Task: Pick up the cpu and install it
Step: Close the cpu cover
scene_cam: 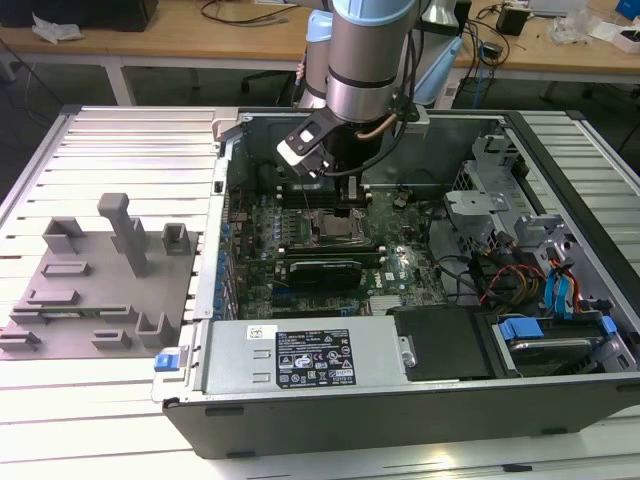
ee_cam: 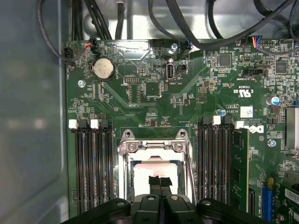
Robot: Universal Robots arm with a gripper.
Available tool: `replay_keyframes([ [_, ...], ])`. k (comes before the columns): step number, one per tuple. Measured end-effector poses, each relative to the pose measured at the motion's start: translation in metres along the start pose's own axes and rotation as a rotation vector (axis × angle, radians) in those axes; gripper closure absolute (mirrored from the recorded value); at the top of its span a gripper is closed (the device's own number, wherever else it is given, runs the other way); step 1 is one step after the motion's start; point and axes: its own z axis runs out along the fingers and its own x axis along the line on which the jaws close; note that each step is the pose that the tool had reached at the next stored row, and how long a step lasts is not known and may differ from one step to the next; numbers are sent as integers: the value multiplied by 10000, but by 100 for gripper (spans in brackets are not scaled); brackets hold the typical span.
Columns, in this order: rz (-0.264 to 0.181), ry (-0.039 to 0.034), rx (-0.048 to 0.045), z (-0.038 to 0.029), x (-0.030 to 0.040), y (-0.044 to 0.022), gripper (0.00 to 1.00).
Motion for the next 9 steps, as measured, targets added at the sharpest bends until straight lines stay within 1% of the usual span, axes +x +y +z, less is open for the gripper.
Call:
replay_keyframes([
  [3,-179,-2,0,0,0,0,89],
  [9,-746,-7,0,0,0,0,89],
])
